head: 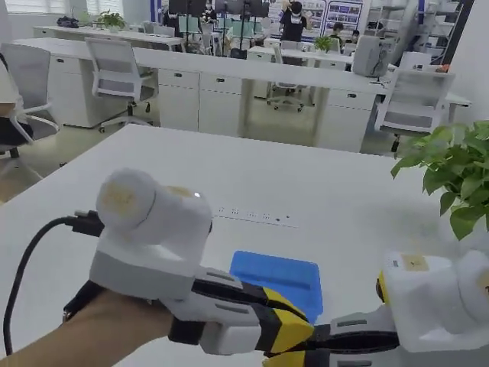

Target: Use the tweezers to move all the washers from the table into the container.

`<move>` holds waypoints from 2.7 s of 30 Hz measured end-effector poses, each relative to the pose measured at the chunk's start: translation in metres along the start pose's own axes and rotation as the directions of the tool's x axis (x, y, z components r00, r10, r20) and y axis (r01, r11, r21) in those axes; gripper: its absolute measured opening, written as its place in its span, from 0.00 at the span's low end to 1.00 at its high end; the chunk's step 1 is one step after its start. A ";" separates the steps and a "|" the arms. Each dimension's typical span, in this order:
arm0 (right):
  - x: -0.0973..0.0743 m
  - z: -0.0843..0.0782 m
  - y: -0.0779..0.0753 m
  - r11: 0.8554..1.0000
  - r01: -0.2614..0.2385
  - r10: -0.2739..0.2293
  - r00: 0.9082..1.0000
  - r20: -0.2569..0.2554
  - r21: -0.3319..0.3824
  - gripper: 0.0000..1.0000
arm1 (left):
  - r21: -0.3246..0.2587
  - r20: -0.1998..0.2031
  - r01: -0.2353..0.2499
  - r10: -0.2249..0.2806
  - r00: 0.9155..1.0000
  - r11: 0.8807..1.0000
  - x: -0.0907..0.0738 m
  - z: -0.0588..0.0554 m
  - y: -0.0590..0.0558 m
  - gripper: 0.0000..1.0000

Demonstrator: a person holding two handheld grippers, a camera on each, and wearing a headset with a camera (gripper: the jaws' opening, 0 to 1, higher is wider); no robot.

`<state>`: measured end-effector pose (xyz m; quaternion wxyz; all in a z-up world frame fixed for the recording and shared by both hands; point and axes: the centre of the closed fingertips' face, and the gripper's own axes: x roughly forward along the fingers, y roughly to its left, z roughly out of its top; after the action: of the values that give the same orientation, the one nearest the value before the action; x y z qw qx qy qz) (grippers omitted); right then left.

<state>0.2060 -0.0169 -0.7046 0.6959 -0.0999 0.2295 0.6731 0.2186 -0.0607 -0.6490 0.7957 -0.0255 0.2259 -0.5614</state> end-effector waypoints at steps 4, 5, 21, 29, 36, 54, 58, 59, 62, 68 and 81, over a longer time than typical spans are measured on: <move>0.001 -0.004 0.002 1.000 -0.006 0.006 1.000 0.003 -0.019 0.02 | 0.033 -0.030 0.020 -0.019 0.999 0.999 0.000 -0.004 -0.002 0.00; 0.001 -0.003 0.004 1.000 -0.012 0.012 1.000 0.013 -0.024 0.03 | 0.045 -0.034 0.021 -0.020 0.999 0.999 0.000 -0.003 -0.002 0.00; -0.002 -0.011 0.007 0.993 -0.060 0.048 0.992 0.114 0.102 0.06 | 0.086 0.073 0.075 -0.081 0.994 0.994 -0.023 0.044 -0.005 0.00; -0.007 0.002 0.007 0.990 -0.088 0.068 0.982 0.174 0.109 0.08 | 0.068 0.120 0.087 -0.094 0.988 0.994 -0.029 0.048 -0.006 0.00; -0.006 0.001 0.012 0.989 -0.124 0.111 0.982 0.152 0.077 0.01 | 0.068 0.118 0.095 -0.103 0.988 0.993 -0.033 0.045 -0.005 0.00; -0.004 -0.045 -0.023 0.984 -0.087 0.040 0.958 -0.283 -0.155 0.00 | 0.176 -0.237 0.004 0.038 0.971 0.984 -0.029 -0.013 0.037 0.06; -0.003 -0.054 -0.029 0.976 -0.101 0.031 0.940 -0.339 -0.192 0.00 | 0.164 -0.319 0.034 0.020 0.947 0.986 -0.025 -0.032 0.037 0.09; -0.002 -0.057 -0.030 0.970 -0.109 0.025 0.932 -0.361 -0.216 0.00 | 0.174 -0.349 0.032 0.031 0.937 0.984 -0.024 -0.038 0.040 0.10; 0.001 -0.061 -0.030 0.967 -0.127 0.032 0.922 -0.387 -0.222 0.00 | 0.203 -0.408 0.035 0.052 0.912 0.979 -0.022 -0.053 0.045 0.09; 0.003 -0.066 -0.037 0.959 -0.141 0.028 0.910 -0.415 -0.246 0.00 | 0.192 -0.471 0.060 0.038 0.881 0.979 -0.015 -0.076 0.050 0.00; 0.005 -0.117 -0.086 0.971 -0.007 -0.106 0.885 -0.453 -0.240 0.00 | 0.264 -0.550 0.018 0.135 0.824 0.964 0.028 -0.118 0.091 0.00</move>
<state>0.2684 -0.0714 -0.8233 0.6215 -0.3449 0.3050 0.6339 0.2605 -0.0273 -0.7910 0.7069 0.2518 0.3761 -0.5435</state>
